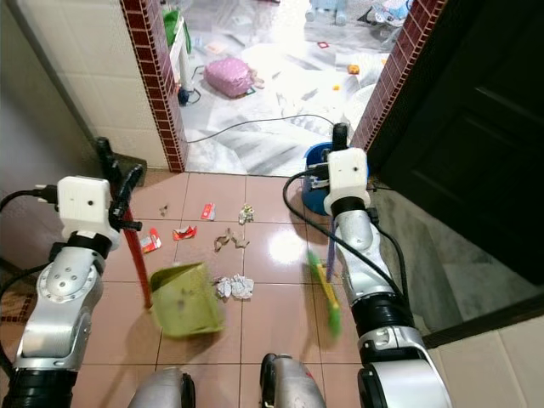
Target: Sweep floor
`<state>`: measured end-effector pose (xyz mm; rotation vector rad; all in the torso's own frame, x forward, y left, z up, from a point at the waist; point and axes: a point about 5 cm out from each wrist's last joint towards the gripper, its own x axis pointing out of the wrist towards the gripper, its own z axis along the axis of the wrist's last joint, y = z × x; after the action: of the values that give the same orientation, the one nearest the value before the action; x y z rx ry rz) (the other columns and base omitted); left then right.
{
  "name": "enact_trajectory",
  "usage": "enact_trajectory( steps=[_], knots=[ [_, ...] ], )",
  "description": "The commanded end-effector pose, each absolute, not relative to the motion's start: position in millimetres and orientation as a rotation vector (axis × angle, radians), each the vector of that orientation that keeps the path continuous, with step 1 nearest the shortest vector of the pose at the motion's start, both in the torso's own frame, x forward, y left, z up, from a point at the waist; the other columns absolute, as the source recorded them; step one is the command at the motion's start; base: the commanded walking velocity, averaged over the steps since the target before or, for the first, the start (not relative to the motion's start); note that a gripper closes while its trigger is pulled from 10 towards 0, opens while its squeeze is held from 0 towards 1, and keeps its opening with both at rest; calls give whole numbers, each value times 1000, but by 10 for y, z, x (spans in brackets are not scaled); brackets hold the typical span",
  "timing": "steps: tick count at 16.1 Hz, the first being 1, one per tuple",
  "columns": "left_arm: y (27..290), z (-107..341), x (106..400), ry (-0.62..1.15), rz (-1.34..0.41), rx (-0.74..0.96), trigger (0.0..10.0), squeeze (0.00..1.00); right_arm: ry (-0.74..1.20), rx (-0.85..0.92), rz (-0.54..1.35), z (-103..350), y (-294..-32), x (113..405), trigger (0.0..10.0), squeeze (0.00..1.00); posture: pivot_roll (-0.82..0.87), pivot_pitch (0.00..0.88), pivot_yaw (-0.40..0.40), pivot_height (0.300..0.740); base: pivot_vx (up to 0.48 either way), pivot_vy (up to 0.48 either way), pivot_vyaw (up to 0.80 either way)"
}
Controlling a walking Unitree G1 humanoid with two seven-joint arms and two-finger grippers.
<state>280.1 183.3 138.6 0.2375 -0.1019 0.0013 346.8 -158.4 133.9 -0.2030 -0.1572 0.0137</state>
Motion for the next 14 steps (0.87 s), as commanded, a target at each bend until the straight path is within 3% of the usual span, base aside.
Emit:
enact_trajectory(
  steps=[1, 5, 7, 14],
  knots=[
    [1824, 1502, 2832, -175, 11, 292, 10000, 0, -175, -185, -3, 1418, -1624, 3488, 10000, 0, 22, 141, -60, 740, 0, 0, 0],
    [1776, 1448, 2924, -179, 22, 309, 10000, 0, -161, -152, -8, 1417, -1627, 3496, 10000, 0, 7, 151, -67, 740, 0, 0, 0],
    [1635, 1337, 3034, -175, 18, 284, 10000, 0, -131, -12, 3, 1423, -1606, 3512, 10000, 0, -5, 153, -70, 740, 0, 0, 0],
    [1256, 1165, 3197, -170, -37, 252, 10000, 0, -148, 169, 71, 1592, -1507, 3515, 10000, 0, -49, 162, -74, 740, 0, 0, 0]
  ],
)
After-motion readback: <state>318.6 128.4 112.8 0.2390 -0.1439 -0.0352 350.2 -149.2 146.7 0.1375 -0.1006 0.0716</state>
